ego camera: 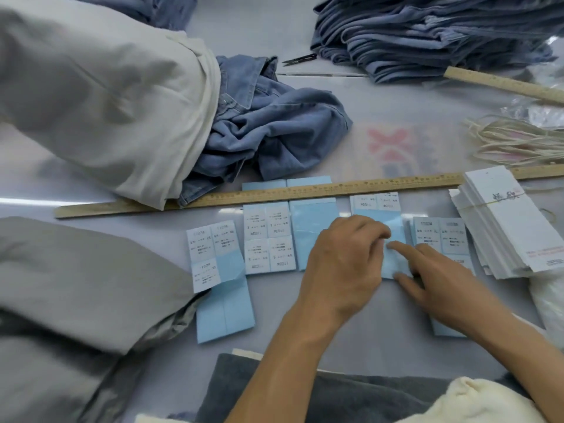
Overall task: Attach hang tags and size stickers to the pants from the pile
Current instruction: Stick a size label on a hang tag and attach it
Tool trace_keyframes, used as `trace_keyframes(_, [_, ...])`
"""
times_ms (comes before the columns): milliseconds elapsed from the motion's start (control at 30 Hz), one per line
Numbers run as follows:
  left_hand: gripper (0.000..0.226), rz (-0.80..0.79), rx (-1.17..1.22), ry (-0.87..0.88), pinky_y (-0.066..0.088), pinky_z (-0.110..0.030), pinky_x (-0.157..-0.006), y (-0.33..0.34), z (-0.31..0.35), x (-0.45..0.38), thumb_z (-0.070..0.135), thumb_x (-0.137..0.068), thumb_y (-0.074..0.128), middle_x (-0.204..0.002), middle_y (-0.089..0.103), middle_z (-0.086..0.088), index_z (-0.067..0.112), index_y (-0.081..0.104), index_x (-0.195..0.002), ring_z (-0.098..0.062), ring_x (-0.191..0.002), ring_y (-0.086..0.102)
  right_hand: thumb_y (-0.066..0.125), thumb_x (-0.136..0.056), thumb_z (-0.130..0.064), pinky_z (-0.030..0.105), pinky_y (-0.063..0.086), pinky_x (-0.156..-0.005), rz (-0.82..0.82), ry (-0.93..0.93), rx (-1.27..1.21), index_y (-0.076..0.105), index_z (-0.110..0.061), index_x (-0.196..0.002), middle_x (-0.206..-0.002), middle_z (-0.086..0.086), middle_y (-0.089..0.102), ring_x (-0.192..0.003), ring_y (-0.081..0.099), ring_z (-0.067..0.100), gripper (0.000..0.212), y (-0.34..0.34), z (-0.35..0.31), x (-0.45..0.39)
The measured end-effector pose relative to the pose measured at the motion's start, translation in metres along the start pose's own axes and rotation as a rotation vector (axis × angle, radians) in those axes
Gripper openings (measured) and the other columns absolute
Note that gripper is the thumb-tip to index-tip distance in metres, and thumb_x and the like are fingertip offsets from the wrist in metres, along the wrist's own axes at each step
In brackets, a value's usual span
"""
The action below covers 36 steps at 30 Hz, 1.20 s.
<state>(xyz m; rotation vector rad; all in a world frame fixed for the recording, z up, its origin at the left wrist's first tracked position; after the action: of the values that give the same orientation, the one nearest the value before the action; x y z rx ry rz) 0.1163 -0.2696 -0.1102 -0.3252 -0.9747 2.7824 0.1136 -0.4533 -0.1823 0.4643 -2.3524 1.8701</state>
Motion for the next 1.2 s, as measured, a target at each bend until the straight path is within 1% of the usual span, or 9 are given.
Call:
trace_keyframes(100, [0.024,-0.005,-0.047,-0.027,0.05,-0.041,-0.092,-0.039,0.002,0.004,0.025,-0.103,0.053,-0.12,0.068,0.008,0.026,0.064,-0.124,-0.016,-0.111,0.059,0.049,-0.1,-0.043,0.031,0.044,-0.068,0.004,-0.021,0.062,0.038,-0.035,-0.147,-0.102,-0.014,0.044,-0.083,0.051,0.011,0.049,-0.005,-0.009,0.005])
trace_keyframes(200, [0.032,-0.185,-0.358,-0.185,0.044,-0.038,-0.093,-0.074,-0.037,0.019,0.039,-0.106,0.044,-0.135,0.056,0.014,0.038,0.05,-0.138,-0.014,-0.124,0.048,0.041,-0.1,-0.051,0.031,0.054,-0.074,0.009,-0.056,0.293,0.037,-0.041,-0.142,-0.118,-0.014,0.055,-0.101,0.063,0.012,0.044,-0.017,-0.021,0.007])
trace_keyframes(267, [0.032,-0.272,-0.556,-0.355,0.045,-0.038,-0.092,-0.096,-0.074,0.04,0.036,-0.107,0.04,-0.137,0.052,0.01,0.031,0.05,-0.137,-0.019,-0.124,0.046,0.037,-0.101,-0.053,0.028,0.053,-0.074,0.006,-0.101,0.395,0.039,-0.043,-0.138,-0.119,-0.018,0.055,-0.104,0.063,0.008,0.038,-0.027,-0.034,0.003])
trace_keyframes(367, [0.03,-0.403,-0.572,-0.561,0.048,-0.043,-0.096,-0.105,-0.117,0.077,0.031,-0.107,0.041,-0.135,0.049,0.004,0.025,0.053,-0.133,-0.023,-0.123,0.046,0.044,-0.102,-0.045,0.025,0.049,-0.074,-0.053,-0.247,0.257,0.052,-0.042,-0.13,-0.106,-0.02,0.053,-0.089,0.06,0.006,0.029,-0.035,-0.07,-0.013])
trace_keyframes(433, [0.03,-0.426,-0.576,-0.538,0.049,-0.044,-0.095,-0.1,-0.128,0.084,0.031,-0.106,0.042,-0.133,0.047,0.004,0.026,0.054,-0.133,-0.022,-0.119,0.047,0.053,-0.101,-0.036,0.022,0.041,-0.073,-0.089,-0.38,0.087,0.062,-0.037,-0.125,-0.098,-0.022,0.048,-0.081,0.052,0.003,0.025,-0.031,-0.103,-0.025])
trace_keyframes(667, [0.029,-0.18,-0.555,-0.496,0.052,-0.043,-0.089,-0.096,-0.134,0.073,0.022,-0.105,0.043,-0.126,0.06,0.007,0.032,0.06,-0.127,-0.021,-0.116,0.057,0.062,-0.1,-0.026,0.025,0.047,-0.089,0.042,-0.472,-0.18,0.067,-0.018,-0.128,-0.12,-0.003,0.06,-0.096,0.051,0.008,0.03,-0.004,-0.162,-0.07])
trace_keyframes(867, [0.023,0.204,-0.182,-0.493,0.051,-0.033,-0.087,-0.117,-0.155,0.012,0.011,-0.096,0.063,-0.095,0.07,0.005,0.022,0.076,-0.111,-0.016,-0.089,0.063,0.053,-0.103,-0.025,0.03,0.042,-0.085,0.168,-0.302,-0.176,0.056,-0.009,-0.137,-0.115,0.004,0.051,-0.106,0.049,0.021,0.038,0.006,-0.173,-0.115])
trace_keyframes(1000, [0.023,0.175,-0.175,-0.4,0.045,-0.02,-0.082,-0.108,-0.17,-0.012,0.011,-0.094,0.07,-0.091,0.064,0.006,0.017,0.075,-0.115,-0.008,-0.078,0.055,0.052,-0.103,-0.02,0.034,0.047,-0.086,0.129,-0.309,-0.156,0.052,-0.009,-0.141,-0.112,0.004,0.049,-0.103,0.05,0.022,0.04,0.013,-0.174,-0.124])
trace_keyframes(1200, [0.019,0.231,-0.057,-0.378,0.048,-0.018,-0.083,-0.099,-0.193,-0.004,0.003,-0.092,0.071,-0.099,0.063,0.004,0.012,0.078,-0.108,-0.002,-0.077,0.057,0.063,-0.098,-0.014,0.035,0.047,-0.086,0.236,-0.306,-0.3,0.07,-0.005,-0.116,-0.105,0.004,0.052,-0.094,0.051,0.019,0.021,0.014,-0.158,-0.122])
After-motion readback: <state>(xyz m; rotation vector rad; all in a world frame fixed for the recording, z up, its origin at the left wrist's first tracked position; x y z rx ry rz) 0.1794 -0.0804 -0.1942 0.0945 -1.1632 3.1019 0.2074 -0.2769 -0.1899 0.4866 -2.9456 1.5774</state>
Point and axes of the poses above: each hand's wrist, its own x-axis away from the middle knuckle, its own y-axis out of the palm, z = x × y, the point moved 5 cm from there along -x, towards the middle knuckle
